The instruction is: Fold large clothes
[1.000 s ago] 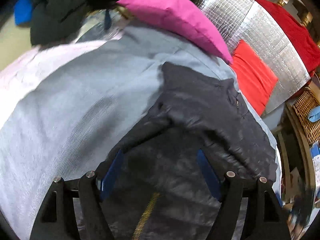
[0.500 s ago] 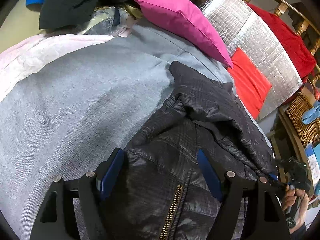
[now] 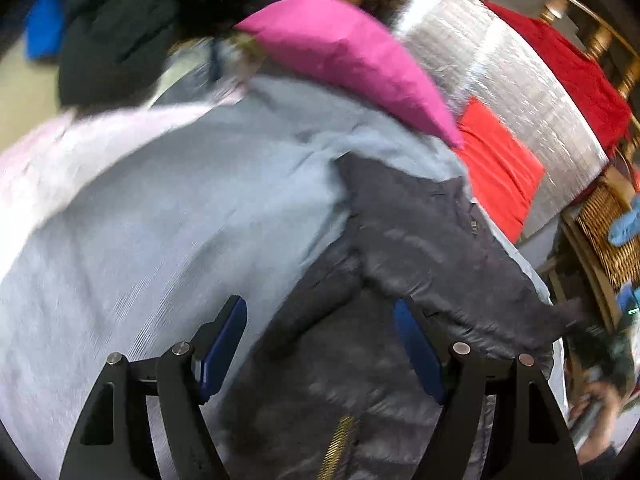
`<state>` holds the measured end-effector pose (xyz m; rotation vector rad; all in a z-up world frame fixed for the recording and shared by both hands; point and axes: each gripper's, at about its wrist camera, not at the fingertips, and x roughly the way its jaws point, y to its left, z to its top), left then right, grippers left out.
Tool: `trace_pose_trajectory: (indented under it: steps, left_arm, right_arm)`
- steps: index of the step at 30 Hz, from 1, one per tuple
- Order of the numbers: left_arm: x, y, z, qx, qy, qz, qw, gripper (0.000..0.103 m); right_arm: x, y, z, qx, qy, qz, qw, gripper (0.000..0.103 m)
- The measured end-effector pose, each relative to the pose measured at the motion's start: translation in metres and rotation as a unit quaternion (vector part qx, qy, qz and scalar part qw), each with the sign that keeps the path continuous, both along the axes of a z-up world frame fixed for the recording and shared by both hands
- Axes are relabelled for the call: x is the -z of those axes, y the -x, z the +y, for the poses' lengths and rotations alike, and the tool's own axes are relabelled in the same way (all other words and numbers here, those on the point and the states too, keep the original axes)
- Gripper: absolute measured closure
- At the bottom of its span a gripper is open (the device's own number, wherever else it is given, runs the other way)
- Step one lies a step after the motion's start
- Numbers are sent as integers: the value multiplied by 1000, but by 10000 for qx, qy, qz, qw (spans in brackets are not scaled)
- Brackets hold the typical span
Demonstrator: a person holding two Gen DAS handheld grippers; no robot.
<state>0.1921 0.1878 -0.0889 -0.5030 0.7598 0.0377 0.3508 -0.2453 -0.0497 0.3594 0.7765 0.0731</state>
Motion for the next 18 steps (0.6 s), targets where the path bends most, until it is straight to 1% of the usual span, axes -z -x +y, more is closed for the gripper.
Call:
trace_pose_trajectory:
  steps: [2, 3, 5, 7, 8, 9, 10, 11, 12, 13, 14, 15, 16, 17, 18]
  left_arm:
    - [-16, -15, -17, 234, -274, -146, 9992, 26]
    - [-24, -25, -28, 326, -443, -233, 9982, 26]
    - [-33, -48, -48, 433, -642, -302, 9965, 26]
    - [-34, -69, -66, 489, -779, -305, 9953, 26]
    - [-32, -76, -74, 530, -865, -312, 9944, 26]
    - [-27, -86, -85, 613, -1047, -304, 9921, 26]
    - [-18, -97, -94, 674, -1263, -201, 9895, 26]
    - [-10, -105, -98, 681, -1373, -31, 9882, 26]
    - [13, -121, -104, 771, -1491, 464, 9847, 26]
    - [26, -128, -107, 837, -1573, 705, 9815, 26]
    - [36, -131, -110, 849, -1747, 731, 9782, 25]
    - [37, -129, -113, 837, -1963, 557, 9754, 24]
    - [36, -128, -117, 858, -2102, 529, 9725, 24]
    - [33, -127, -117, 860, -2111, 536, 9722, 25]
    - [28, -126, -114, 839, -2025, 520, 9743, 25]
  right_arm:
    - [31, -4, -11, 58, -170, 349, 9992, 89]
    - [46, -4, -18, 149, -294, 436, 9985, 89]
    - [61, 1, -29, 193, -632, 437, 9969, 89]
    - [63, 4, -34, 187, -739, 387, 9963, 89]
    - [63, 4, -35, 167, -778, 372, 9961, 89]
    - [62, 5, -37, 157, -801, 361, 9960, 89]
    - [63, 6, -39, 156, -823, 359, 9958, 89]
    - [64, 5, -38, 154, -873, 371, 9954, 89]
    - [66, 4, -39, 140, -895, 389, 9951, 89]
    - [69, 5, -38, 129, -896, 396, 9951, 89]
    - [70, 4, -37, 117, -914, 414, 9949, 89]
    - [71, 4, -38, 95, -969, 422, 9944, 89]
    - [71, 9, -40, 74, -1011, 426, 9939, 88]
    - [72, 10, -43, 48, -1080, 443, 9932, 88]
    - [74, 10, -46, 24, -1208, 486, 9915, 87]
